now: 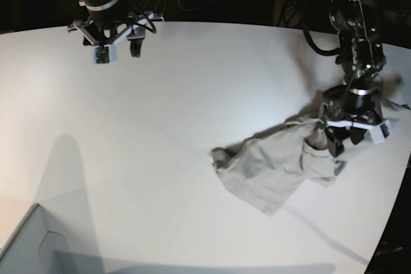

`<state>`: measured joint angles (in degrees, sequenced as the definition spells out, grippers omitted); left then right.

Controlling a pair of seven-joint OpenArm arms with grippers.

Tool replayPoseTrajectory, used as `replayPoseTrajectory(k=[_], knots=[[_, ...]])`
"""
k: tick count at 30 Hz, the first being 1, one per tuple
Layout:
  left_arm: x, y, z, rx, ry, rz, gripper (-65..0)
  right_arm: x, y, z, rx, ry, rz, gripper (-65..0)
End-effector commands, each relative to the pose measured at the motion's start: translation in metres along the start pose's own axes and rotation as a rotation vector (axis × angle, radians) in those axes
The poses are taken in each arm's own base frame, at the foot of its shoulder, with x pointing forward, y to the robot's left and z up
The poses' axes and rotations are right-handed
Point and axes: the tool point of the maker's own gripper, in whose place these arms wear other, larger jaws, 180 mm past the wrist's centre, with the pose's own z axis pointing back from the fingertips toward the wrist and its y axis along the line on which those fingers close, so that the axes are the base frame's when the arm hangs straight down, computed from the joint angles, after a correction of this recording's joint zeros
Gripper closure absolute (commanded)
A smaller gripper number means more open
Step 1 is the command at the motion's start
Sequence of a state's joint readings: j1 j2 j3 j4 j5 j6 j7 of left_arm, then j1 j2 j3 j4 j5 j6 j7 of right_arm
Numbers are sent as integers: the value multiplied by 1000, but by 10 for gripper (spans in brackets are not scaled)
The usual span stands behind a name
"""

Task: Layout the t-shirt on the table in an organized manner, then fold the t-shirt properly
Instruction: 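Drag the gripped shirt fabric across the table with the left gripper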

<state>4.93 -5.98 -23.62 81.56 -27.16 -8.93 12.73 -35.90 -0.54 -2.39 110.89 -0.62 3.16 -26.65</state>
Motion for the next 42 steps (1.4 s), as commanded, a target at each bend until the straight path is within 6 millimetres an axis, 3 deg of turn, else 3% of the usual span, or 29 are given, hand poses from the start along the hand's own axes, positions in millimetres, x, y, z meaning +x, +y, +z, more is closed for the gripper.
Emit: replayPoseTrajectory(k=[1,7,10,12,14,18,23,27,31,35,38,42], knots=[[17,-7,-7,-21,-52,1,-370,9,1,2,10,-35,2,-305],[-13,-6,-35,-8,36,44,-357,8,0,3,7,-33,2,-305],[-24,-8,-40,-16,72,30,-258,8,0,3,7,-33,2,-305],[-25,-15,-41,-33,74,24,-135,8,0,3,7,-33,2,-305],[-18,-25,-41,-55,57,19,0,8,0,3,7,-33,2,-305],[26,-50,-31,-117,-59,-6,-1,9,0,2,7,-35,2,-305],[101,-94,-2,-178,-271,-7,-1,11,-1,1,6,-39,3,-305],[124,-164,23,-354,-346,-32,-1,12,-1,1,6,-42,4,-305],[130,-211,39,-471,-372,-18,-1,11,-6,1,2,-40,29,-305],[136,-231,35,-509,-385,5,-1,9,-14,2,-15,-33,34,-305],[124,-264,33,-577,-349,33,-1,8,-22,3,-38,-31,30,-305],[89,-323,39,-700,-256,67,-4,6,-24,3,-41,-25,33,-305]])
